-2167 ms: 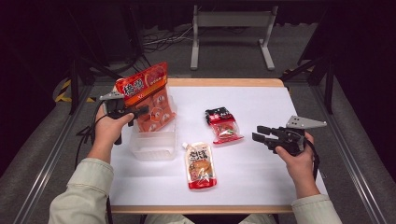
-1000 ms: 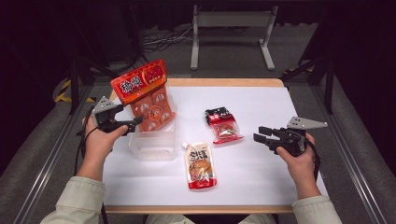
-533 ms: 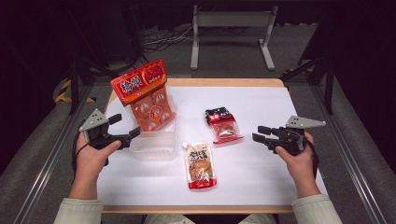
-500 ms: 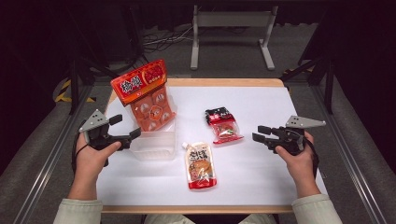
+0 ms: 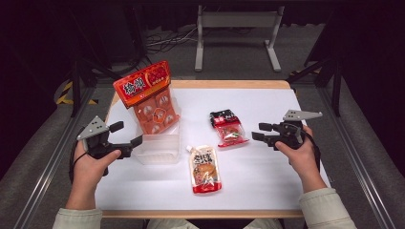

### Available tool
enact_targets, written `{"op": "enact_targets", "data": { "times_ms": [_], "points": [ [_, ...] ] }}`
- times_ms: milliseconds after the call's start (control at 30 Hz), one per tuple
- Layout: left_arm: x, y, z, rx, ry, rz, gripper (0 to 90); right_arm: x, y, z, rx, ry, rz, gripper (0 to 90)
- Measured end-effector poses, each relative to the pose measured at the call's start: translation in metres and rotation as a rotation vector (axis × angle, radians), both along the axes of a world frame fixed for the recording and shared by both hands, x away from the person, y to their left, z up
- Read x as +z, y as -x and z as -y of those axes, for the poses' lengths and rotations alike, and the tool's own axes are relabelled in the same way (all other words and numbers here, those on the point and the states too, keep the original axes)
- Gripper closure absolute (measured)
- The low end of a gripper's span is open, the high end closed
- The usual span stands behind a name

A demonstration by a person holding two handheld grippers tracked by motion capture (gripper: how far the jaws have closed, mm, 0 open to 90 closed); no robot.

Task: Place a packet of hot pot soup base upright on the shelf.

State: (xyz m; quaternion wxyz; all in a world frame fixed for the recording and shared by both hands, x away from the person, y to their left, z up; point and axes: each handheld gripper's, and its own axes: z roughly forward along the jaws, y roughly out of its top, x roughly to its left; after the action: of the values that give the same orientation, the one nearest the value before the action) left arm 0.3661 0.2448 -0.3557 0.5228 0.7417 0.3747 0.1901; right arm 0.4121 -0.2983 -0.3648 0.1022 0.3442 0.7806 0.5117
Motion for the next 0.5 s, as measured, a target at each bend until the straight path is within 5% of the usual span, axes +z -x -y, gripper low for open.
{"op": "enact_targets", "data": {
  "times_ms": [233,367,500],
  "points": [
    [-0.003,0.005,-0.004,-0.001,0.007,-0.011,8.9,0.0,-0.027,-0.01,-0.013,0.03,-0.038,40.4],
    [-0.004,0.009,-0.008,0.008,0.017,-0.017,9.0,0.002,-0.04,-0.019,-0.008,0.108,-0.011,40.4],
    [-0.005,0.014,-0.009,0.016,0.013,-0.018,9.1,0.004,-0.055,-0.027,0.002,0.123,-0.026,40.7]
  ]
}}
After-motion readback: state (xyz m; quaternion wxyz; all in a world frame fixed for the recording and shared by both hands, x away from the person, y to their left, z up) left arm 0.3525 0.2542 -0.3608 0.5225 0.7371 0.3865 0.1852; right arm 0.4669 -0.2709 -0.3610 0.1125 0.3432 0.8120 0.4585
